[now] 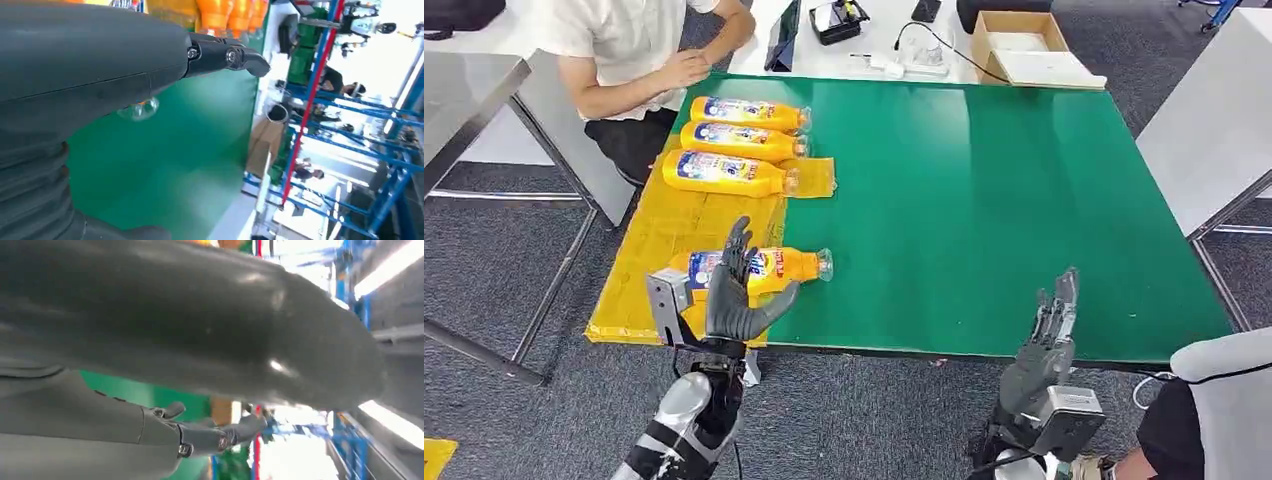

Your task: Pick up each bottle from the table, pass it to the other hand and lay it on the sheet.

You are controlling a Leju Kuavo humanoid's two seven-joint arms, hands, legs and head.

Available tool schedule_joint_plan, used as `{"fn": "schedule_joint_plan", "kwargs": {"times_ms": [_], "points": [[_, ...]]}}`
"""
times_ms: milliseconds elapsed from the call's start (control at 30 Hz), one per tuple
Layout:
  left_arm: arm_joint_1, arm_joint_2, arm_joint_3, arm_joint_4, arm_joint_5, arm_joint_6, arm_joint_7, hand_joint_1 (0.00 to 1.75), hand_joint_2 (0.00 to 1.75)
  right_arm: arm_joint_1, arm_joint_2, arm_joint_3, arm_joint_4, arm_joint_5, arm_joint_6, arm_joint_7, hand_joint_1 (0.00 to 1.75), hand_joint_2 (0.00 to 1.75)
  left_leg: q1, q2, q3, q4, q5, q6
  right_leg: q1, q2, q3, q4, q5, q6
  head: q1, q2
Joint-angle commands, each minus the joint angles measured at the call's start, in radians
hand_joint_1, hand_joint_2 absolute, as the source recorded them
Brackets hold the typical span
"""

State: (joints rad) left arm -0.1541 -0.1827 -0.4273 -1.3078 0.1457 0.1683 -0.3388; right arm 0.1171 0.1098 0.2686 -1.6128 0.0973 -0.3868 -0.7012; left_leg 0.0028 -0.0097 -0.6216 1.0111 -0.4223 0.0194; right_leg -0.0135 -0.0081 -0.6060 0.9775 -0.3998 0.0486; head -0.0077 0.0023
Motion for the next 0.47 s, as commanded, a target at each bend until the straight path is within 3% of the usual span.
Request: {"fn": "schedule_joint_plan", "kwargs": {"times_ms": [33, 100, 333, 400, 467], "points": [[0.152, 0.088, -0.095, -0.173, 0.1, -0.098, 0.024, 0.0, 0.0, 0.009, 0.101, -0.066, 0.133, 0.045, -0.06, 0.078, 0.0, 0.0, 0.001, 0.002, 0.007, -0.002, -0.002, -0.001, 0.001, 0.002, 0.006, -0.002, -0.001, -0.002, 0.0, 0.0], [0.185, 0.092, -0.099, -0.196, 0.098, -0.1, 0.021, 0.0, 0.0, -0.006, 0.093, -0.023, 0.153, 0.136, -0.131, 0.082, 0.0, 0.0, 0.0, 0.008, 0.01, -0.003, -0.003, -0.002, 0.001, 0.008, 0.007, -0.002, -0.001, -0.003, 0.0, 0.0], [0.177, 0.089, -0.096, -0.196, 0.098, -0.115, 0.009, 0.0, 0.0, -0.013, 0.077, 0.004, 0.149, 0.147, -0.155, 0.086, 0.0, 0.0, 0.001, 0.003, 0.004, -0.001, -0.001, -0.001, 0.001, 0.004, 0.003, -0.001, -0.001, -0.002, 0.0, 0.0], [0.154, 0.11, -0.131, -0.176, -0.007, -0.105, -0.014, 0.0, 0.0, -0.019, 0.062, 0.051, 0.131, 0.151, -0.156, 0.065, 0.0, 0.0, 0.001, 0.003, 0.003, -0.001, -0.001, -0.001, 0.001, 0.004, 0.002, 0.0, -0.001, -0.002, 0.0, 0.0], [0.155, 0.111, -0.127, -0.154, -0.03, -0.142, -0.025, 0.0, 0.0, -0.029, 0.081, 0.072, 0.101, 0.157, -0.211, 0.044, 0.0, 0.0, 0.001, 0.004, 0.003, -0.001, -0.001, -0.001, 0.0, 0.005, 0.002, 0.0, 0.0, -0.002, 0.0, 0.0]]}}
